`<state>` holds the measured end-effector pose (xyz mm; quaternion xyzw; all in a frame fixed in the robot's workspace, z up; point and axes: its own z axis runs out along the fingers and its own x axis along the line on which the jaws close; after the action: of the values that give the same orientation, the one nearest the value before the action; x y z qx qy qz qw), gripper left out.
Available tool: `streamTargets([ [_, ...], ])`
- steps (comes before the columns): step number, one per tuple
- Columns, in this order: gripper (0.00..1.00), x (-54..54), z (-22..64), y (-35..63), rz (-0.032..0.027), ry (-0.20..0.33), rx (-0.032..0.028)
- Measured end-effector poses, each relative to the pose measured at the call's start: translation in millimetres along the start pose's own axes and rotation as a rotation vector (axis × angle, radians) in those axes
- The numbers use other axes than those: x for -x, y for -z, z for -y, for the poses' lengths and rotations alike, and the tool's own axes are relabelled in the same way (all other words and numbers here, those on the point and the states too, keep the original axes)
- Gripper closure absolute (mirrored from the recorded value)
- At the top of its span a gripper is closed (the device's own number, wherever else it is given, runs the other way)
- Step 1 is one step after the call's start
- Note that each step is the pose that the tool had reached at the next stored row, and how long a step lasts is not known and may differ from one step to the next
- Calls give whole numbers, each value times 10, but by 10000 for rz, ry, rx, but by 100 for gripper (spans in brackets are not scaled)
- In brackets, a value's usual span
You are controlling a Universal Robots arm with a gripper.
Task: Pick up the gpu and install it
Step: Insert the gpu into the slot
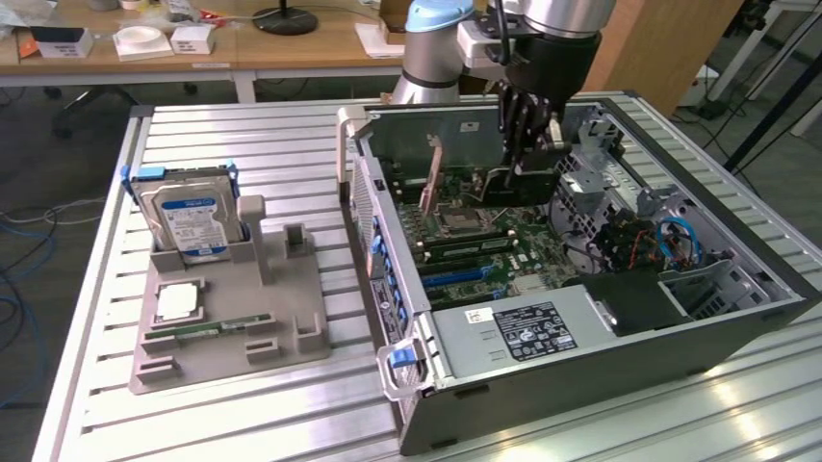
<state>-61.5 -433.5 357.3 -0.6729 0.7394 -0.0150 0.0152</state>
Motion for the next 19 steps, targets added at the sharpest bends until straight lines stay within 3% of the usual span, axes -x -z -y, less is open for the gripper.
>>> streamTargets([
  [19, 74, 0, -3, -76, -1, 1, -4],
])
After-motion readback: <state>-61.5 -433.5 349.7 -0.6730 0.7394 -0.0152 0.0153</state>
